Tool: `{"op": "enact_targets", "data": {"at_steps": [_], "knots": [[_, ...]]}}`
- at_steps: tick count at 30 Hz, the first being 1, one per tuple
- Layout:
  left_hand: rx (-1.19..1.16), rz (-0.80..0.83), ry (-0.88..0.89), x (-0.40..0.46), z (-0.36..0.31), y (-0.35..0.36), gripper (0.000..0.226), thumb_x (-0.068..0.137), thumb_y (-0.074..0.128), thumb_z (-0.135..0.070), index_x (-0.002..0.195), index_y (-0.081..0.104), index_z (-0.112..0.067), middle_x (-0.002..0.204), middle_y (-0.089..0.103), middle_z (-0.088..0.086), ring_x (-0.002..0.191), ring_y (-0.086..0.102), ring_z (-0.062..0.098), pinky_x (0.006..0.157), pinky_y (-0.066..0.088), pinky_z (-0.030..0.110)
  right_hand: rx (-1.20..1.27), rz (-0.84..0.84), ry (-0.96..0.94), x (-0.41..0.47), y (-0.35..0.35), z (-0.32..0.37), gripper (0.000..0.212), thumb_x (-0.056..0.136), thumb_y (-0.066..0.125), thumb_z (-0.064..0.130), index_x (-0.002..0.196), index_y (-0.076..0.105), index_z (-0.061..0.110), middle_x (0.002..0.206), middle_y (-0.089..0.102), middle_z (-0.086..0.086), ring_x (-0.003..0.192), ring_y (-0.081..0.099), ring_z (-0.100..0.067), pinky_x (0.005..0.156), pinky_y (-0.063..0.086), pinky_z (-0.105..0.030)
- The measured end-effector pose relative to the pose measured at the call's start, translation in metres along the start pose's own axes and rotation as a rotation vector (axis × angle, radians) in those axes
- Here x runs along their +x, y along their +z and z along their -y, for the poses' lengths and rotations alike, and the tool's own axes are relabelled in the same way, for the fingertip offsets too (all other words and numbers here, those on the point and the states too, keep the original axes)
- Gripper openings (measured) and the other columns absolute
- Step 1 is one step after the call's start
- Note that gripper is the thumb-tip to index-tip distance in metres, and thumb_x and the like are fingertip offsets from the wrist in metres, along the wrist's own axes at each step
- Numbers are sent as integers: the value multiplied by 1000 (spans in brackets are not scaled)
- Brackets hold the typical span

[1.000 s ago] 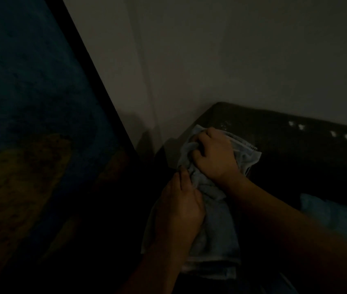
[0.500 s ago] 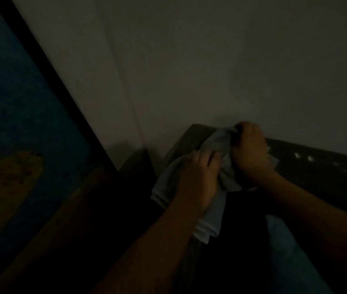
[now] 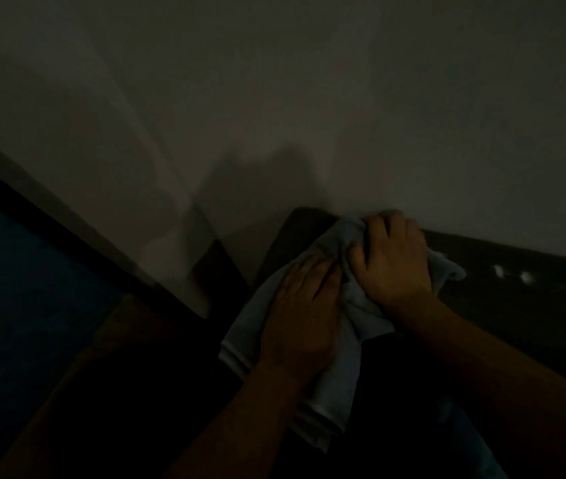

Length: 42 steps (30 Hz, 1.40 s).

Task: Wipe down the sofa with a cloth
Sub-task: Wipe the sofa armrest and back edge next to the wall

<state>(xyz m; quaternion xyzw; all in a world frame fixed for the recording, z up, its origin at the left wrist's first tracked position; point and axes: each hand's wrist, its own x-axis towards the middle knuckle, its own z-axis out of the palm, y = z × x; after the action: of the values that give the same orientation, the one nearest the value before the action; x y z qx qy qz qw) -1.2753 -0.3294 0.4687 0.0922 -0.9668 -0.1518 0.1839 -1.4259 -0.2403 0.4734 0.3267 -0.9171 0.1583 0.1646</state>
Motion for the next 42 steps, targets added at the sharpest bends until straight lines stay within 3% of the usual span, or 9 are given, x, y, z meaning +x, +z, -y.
{"op": "enact_targets", "data": {"at_steps": [8, 11, 14, 22, 26, 29, 33, 39, 42], "knots": [[-57, -82, 13, 1, 0, -1, 47, 83, 41, -17, 124, 60, -7, 125, 62, 9, 121, 53, 26, 106, 40, 41, 168, 25, 31, 5, 3, -3, 37, 82, 36, 30, 90, 59, 2, 89, 55, -22, 80, 53, -37, 73, 43, -41], [-134, -173, -34, -4, 2, -10, 44, 82, 40, -15, 117, 65, -6, 120, 65, 10, 118, 56, 25, 104, 42, 37, 188, 43, 36, 10, 4, 19, 44, 80, 32, 32, 89, 59, -2, 87, 55, -25, 80, 55, -40, 74, 44, -44], [-69, -212, -147, -19, 20, -16, 47, 81, 42, -19, 118, 64, -4, 122, 64, 12, 117, 59, 29, 101, 46, 43, 242, 145, -70, 26, 9, 59, 52, 78, 28, 35, 90, 59, -4, 87, 54, -24, 81, 53, -38, 75, 42, -41], [110, -175, -356, -16, 14, -10, 50, 84, 38, -25, 127, 56, -9, 132, 57, 11, 123, 52, 33, 103, 42, 50, 314, 197, -167, 36, 20, 56, 41, 81, 36, 28, 92, 59, -4, 83, 54, -20, 77, 54, -34, 71, 42, -36], [-5, -217, -388, -21, 10, -18, 50, 85, 35, -24, 125, 59, -5, 130, 59, 11, 118, 56, 32, 103, 43, 48, 302, 206, -263, 42, 20, 58, 36, 82, 37, 24, 92, 59, -2, 83, 55, -20, 76, 55, -33, 71, 37, -33], [-29, -249, -457, -21, 15, -16, 49, 85, 43, -24, 128, 55, -5, 128, 59, 12, 116, 58, 30, 100, 47, 41, 282, 328, -387, 57, 24, 78, 36, 85, 39, 23, 98, 60, -4, 91, 56, -21, 83, 55, -34, 73, 37, -33], [43, -244, -551, -13, 20, -14, 48, 87, 44, -32, 126, 58, -7, 125, 62, 10, 111, 61, 28, 95, 50, 38, 330, 347, -480, 76, 30, 94, 18, 86, 53, 11, 89, 60, -5, 90, 54, -22, 81, 53, -34, 64, 23, -25], [109, -250, -597, -10, 12, -16, 51, 92, 33, -32, 122, 61, -2, 119, 64, 14, 104, 63, 31, 90, 52, 40, 407, 327, -515, 76, 36, 90, 39, 80, 41, 26, 82, 65, -5, 81, 57, -22, 73, 58, -36, 67, 47, -34], [113, -225, -601, -7, 15, -15, 51, 89, 38, -30, 123, 59, 1, 118, 64, 17, 104, 62, 33, 90, 51, 39, 383, 289, -539, 78, 35, 90, 37, 76, 45, 26, 81, 66, -4, 76, 55, -23, 68, 58, -37, 65, 49, -38]]}}
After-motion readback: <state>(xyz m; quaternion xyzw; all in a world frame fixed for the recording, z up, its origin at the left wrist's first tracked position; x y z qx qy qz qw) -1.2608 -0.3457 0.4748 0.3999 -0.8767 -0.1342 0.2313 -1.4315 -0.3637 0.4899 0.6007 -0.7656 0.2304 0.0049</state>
